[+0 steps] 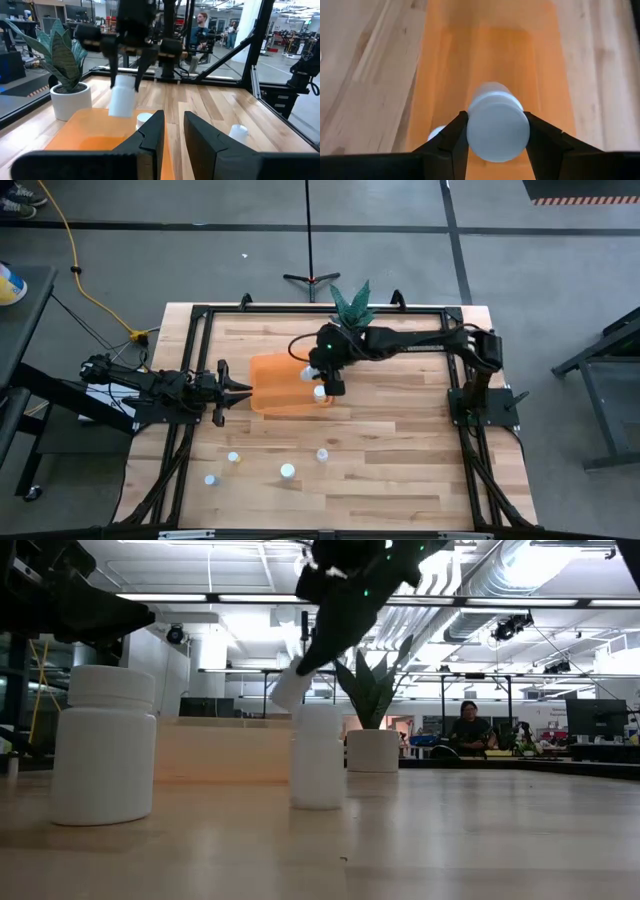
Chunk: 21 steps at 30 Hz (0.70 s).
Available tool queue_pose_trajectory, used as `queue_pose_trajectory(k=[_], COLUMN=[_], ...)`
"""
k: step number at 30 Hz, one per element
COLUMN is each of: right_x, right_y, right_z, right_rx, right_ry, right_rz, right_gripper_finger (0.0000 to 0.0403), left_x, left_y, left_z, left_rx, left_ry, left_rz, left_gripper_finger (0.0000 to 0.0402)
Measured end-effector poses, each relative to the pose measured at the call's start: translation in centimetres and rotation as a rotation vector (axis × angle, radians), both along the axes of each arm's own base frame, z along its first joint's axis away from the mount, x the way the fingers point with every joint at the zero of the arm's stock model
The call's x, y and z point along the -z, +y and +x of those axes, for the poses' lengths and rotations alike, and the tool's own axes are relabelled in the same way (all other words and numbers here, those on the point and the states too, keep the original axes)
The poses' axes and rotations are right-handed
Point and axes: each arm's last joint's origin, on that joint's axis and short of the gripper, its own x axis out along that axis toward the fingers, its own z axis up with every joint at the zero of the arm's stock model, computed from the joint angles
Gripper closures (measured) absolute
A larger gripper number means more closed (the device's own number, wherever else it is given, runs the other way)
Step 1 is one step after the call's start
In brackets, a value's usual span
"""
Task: Pick and place pill bottles into a basket
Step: Put the top white pill bottle in the orange bin
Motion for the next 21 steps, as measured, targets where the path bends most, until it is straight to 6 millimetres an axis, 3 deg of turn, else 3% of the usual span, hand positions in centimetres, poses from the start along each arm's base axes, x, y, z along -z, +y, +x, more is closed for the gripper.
queue_pose_trajectory(k=[4, 10, 21], right_x=[1.0, 1.0, 2.3], right_y=[-1.0, -0.5, -1.4], right_z=[0.4, 1.5, 1.5], right_rx=[0.006, -0.042, -0.013], right_ry=[0.068, 0.129, 0.232], right_rz=[-0.001, -0.013, -0.023], right_gripper_finger=[0.0249, 0.0253, 0.0249], left_x=[0.0, 0.0, 0.0], left_y=[0.0, 0.0, 0.0], left_z=[0.0, 0.0, 0.0], left_rx=[0.000, 0.001, 0.004], left_ry=[0.000, 0.001, 0.000], left_rz=[0.000, 0.000, 0.000], left_gripper_finger=[0.0293, 0.0293, 0.0293])
